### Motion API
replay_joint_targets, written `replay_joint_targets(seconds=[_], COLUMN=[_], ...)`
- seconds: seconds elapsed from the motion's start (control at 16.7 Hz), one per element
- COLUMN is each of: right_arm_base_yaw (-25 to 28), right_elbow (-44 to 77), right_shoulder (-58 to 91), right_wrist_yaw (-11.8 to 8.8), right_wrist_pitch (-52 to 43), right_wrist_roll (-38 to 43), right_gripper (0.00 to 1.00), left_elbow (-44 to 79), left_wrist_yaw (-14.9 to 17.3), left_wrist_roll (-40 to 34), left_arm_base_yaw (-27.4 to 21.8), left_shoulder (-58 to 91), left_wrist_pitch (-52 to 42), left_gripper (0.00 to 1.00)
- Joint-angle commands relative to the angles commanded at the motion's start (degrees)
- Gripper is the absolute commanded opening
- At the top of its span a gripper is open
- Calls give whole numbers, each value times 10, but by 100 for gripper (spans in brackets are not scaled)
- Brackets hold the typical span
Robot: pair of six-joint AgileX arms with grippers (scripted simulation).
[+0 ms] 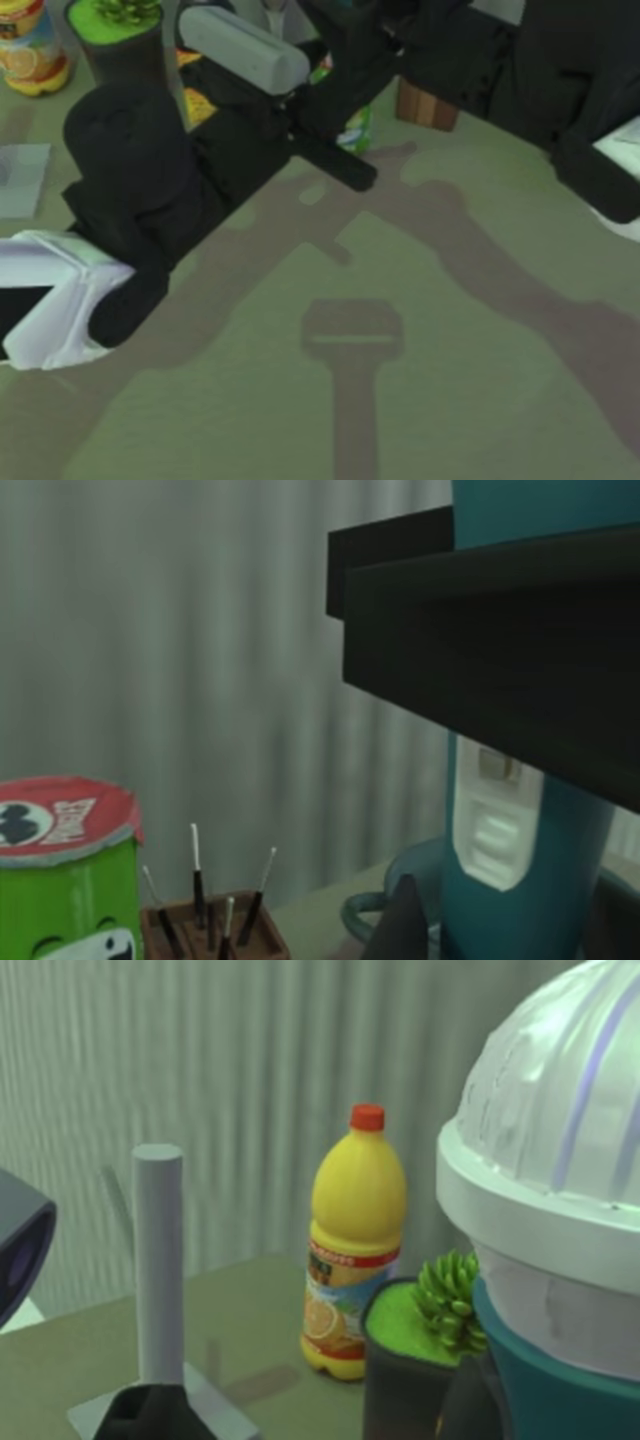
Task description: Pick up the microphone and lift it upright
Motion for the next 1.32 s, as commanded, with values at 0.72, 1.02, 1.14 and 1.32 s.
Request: replay_joint_targets(seconds=[0.72, 1.02, 1.14, 1.32], right_arm_base_yaw=[0, -21, -39, -63], right_elbow=[0, -12, -28, -48], right_shoulder=[0, -21, -37, -59], right_wrist_yaw=[0, -14, -35, -62], right_wrist_pitch=[0, 0, 1, 1], right_wrist_roll=[0, -1, -1, -3], right_gripper=[0, 0, 0, 0], left_elbow=[0, -46, -88, -142], left_wrist_yaw=[0, -4, 1, 9], left_wrist_roll=[0, 9, 8, 6], left_arm_base_yaw=[0, 17, 27, 39], left_shoulder=[0, -37, -83, -140], left_wrist_pitch=[0, -4, -7, -9], left_gripper=[100, 100, 100, 100])
